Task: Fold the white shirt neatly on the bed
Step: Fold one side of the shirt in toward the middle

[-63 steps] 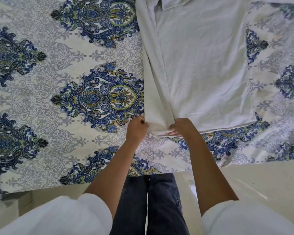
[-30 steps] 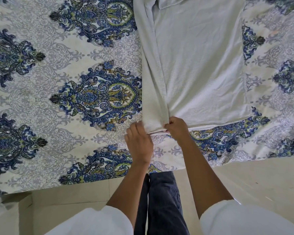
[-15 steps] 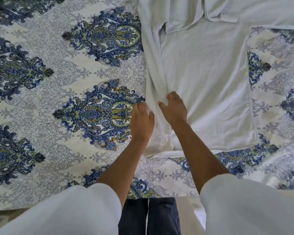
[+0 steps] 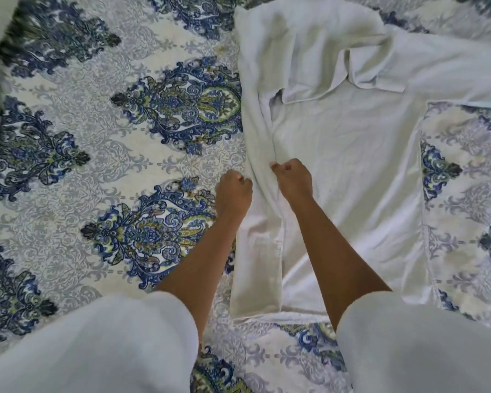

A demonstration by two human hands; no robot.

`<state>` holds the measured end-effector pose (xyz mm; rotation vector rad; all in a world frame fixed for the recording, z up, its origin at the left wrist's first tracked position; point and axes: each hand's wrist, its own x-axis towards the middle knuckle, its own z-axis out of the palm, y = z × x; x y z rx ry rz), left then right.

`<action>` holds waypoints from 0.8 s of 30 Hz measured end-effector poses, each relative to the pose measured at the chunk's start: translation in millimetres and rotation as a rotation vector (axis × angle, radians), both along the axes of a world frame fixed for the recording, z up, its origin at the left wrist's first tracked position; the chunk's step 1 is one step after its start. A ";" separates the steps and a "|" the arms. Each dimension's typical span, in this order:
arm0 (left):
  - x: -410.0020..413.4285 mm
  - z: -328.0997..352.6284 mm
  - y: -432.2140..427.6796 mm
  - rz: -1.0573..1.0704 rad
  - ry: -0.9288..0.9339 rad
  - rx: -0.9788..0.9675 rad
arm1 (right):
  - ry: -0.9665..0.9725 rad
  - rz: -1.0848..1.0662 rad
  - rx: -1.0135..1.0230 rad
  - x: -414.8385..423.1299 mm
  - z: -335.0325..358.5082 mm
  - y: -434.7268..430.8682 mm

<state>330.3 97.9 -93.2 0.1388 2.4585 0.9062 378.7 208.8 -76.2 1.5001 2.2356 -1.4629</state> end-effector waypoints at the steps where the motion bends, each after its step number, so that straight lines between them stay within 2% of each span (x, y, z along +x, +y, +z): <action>1: -12.1 -0.4 8.1 0.007 -0.002 0.004 | -0.001 0.040 0.017 -10.7 0.3 7.2; 4: -41.2 5.2 24.7 -0.004 0.052 -0.003 | -0.013 0.131 0.068 -35.4 2.0 24.5; 6: -59.4 11.1 33.3 -0.071 0.153 -0.044 | 0.007 0.161 0.100 -49.0 3.3 34.7; 10: -105.7 20.4 55.1 -0.363 0.587 -0.113 | 0.095 0.127 0.134 -78.7 4.2 48.8; 12: -128.3 23.2 73.0 -0.475 0.712 -0.114 | 0.110 0.064 0.096 -95.3 5.4 55.0; 16: -170.7 24.9 110.4 -0.480 0.679 -0.194 | 0.054 0.004 0.041 -127.1 4.6 62.5; 18: -195.6 26.8 125.1 -0.509 0.734 -0.238 | 0.052 -0.088 -0.018 -137.3 0.7 63.7; 20: -224.0 32.2 142.5 -0.619 0.755 -0.320 | 0.147 -0.315 -0.153 -140.5 -5.0 65.3; 22: -250.9 40.0 161.4 -0.733 0.691 -0.429 | 0.262 -0.595 -0.286 -135.1 -7.8 68.1; 24: -272.7 46.4 178.5 -0.831 0.619 -0.508 | 0.366 -0.741 -0.425 -124.3 -5.6 70.5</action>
